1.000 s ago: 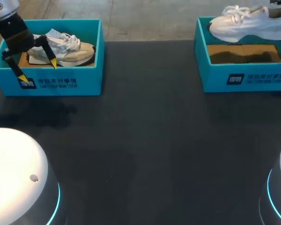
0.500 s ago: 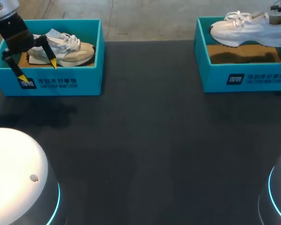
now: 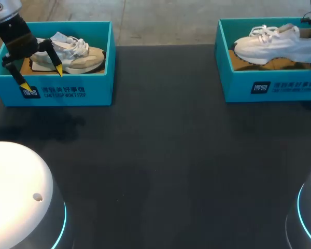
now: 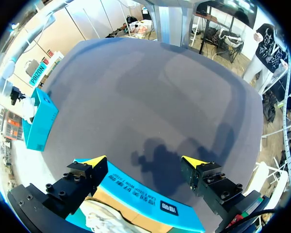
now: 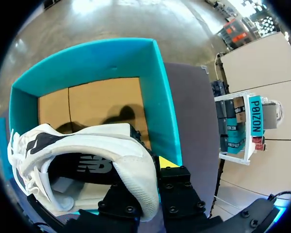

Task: Take the shoe out of the shoebox, open the shoe tongue, remove and reinsert the insole, then place the shoe into the shoebox

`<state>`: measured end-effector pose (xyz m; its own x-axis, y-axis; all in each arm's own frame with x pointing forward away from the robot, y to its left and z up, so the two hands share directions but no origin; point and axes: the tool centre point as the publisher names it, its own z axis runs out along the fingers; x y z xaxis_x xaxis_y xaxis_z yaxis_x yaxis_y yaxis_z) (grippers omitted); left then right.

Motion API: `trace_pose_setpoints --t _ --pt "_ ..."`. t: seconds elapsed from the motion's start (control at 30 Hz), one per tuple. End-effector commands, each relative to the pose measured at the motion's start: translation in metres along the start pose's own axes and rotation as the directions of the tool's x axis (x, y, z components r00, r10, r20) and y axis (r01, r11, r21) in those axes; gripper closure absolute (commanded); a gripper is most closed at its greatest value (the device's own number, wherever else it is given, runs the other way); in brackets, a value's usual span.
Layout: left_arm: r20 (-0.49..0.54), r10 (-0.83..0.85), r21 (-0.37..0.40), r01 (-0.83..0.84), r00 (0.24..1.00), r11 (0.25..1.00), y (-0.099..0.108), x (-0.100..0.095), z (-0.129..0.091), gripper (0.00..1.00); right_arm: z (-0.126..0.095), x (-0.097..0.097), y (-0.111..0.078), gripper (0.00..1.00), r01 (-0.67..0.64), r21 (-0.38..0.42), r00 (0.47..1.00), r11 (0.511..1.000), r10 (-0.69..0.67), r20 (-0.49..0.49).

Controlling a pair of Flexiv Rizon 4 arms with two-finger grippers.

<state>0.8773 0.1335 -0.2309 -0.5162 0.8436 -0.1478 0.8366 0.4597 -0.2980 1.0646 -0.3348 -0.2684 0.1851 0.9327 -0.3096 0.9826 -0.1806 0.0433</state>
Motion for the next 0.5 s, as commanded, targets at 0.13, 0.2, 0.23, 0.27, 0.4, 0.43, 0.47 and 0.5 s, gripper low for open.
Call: trace_pose_setpoints --t 0.13,0.2,0.23,0.27,0.4,0.43,0.47,0.5 --pt "-0.001 0.0 -0.002 0.0 1.0 1.0 -0.001 0.001 0.0 0.0 0.007 0.001 -0.018 1.0 0.03 -0.049 0.999 0.998 -0.031 -0.01" --pt "-0.001 0.0 -0.002 0.0 1.0 1.0 -0.001 0.001 0.0 0.0 0.01 0.001 -0.021 1.0 0.038 -0.05 0.999 0.998 -0.038 -0.007" --pt "-0.001 0.0 -0.002 0.0 1.0 1.0 -0.001 0.001 0.0 0.0 0.011 0.0 -0.022 1.0 0.04 -0.051 0.999 0.998 -0.04 -0.008" --pt "-0.001 0.0 -0.002 0.0 1.0 1.0 -0.001 0.001 0.0 0.0 0.013 0.0 -0.022 1.0 0.04 -0.052 0.999 0.998 -0.041 -0.009" --pt "-0.001 0.0 -0.002 0.0 1.0 1.0 -0.001 0.001 0.0 0.0 0.015 0.001 -0.023 1.0 0.039 -0.061 0.999 0.997 -0.039 -0.002" --pt "-0.001 0.0 -0.002 0.0 1.0 1.0 -0.001 0.001 0.0 0.0 0.016 0.002 -0.023 1.0 0.041 -0.062 0.999 0.997 -0.041 0.006" --pt "-0.001 0.0 -0.002 0.0 1.0 1.0 -0.001 0.001 0.0 0.0 0.018 0.002 -0.023 1.0 0.042 -0.062 0.999 0.997 -0.042 0.007" --pt "-0.001 0.0 -0.002 0.0 1.0 1.0 -0.001 0.001 0.0 0.0 0.019 0.003 -0.023 1.0 0.044 -0.062 0.999 0.997 -0.044 0.011"
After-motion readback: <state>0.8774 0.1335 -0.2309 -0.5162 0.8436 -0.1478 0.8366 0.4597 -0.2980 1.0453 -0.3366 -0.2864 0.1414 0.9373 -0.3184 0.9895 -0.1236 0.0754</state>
